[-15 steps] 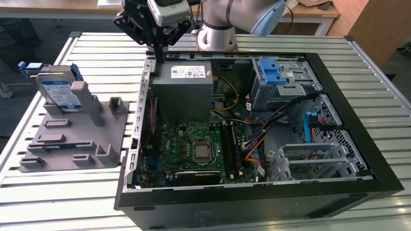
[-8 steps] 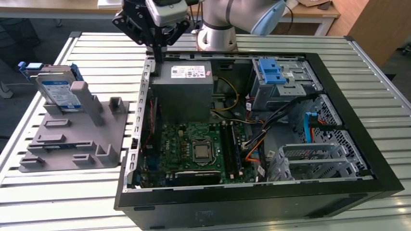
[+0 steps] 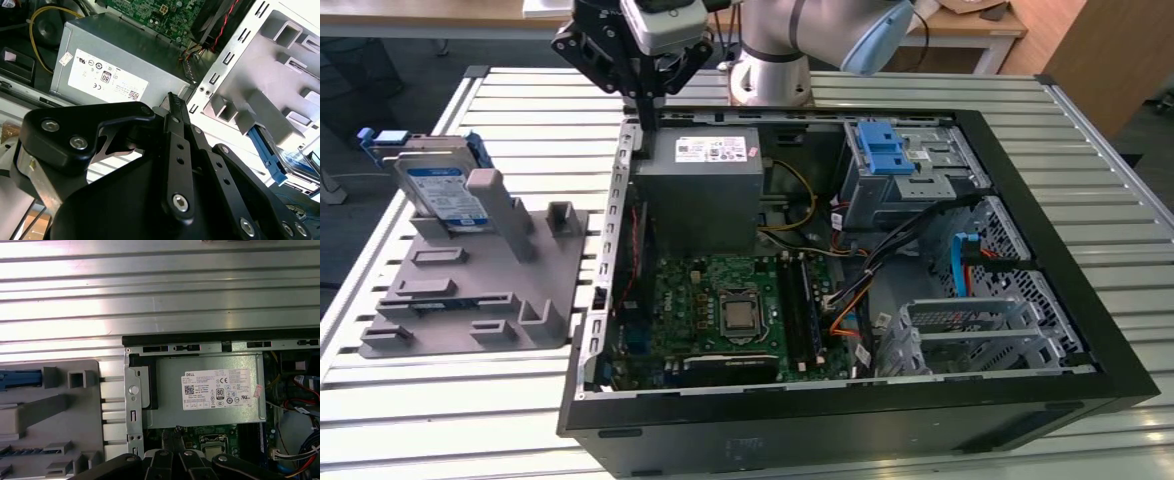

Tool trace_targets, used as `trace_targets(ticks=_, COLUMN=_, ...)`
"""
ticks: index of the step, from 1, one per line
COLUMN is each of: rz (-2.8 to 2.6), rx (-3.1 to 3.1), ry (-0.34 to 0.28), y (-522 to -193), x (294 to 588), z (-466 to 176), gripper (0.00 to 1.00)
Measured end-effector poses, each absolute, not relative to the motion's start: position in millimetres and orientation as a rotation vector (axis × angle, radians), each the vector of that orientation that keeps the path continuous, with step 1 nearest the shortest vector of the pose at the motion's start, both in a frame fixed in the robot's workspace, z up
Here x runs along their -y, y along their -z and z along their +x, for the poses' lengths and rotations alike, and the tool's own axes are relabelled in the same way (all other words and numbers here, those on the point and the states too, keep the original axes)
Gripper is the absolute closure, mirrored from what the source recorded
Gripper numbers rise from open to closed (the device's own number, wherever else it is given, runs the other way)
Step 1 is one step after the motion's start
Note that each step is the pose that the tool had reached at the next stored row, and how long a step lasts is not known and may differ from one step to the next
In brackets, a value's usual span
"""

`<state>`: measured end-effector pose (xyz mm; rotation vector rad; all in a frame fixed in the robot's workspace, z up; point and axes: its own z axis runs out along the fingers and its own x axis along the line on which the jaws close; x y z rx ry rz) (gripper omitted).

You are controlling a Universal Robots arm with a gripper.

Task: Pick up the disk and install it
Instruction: 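Reach for the disk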

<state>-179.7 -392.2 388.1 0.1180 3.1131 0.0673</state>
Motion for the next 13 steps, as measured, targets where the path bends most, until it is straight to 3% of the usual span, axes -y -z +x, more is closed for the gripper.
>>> trace_targets(ticks=13, rz=0.118, rx=-3.113, ry=-0.067, y=-387.6, x=387.1, z=-186.7, gripper=0.89)
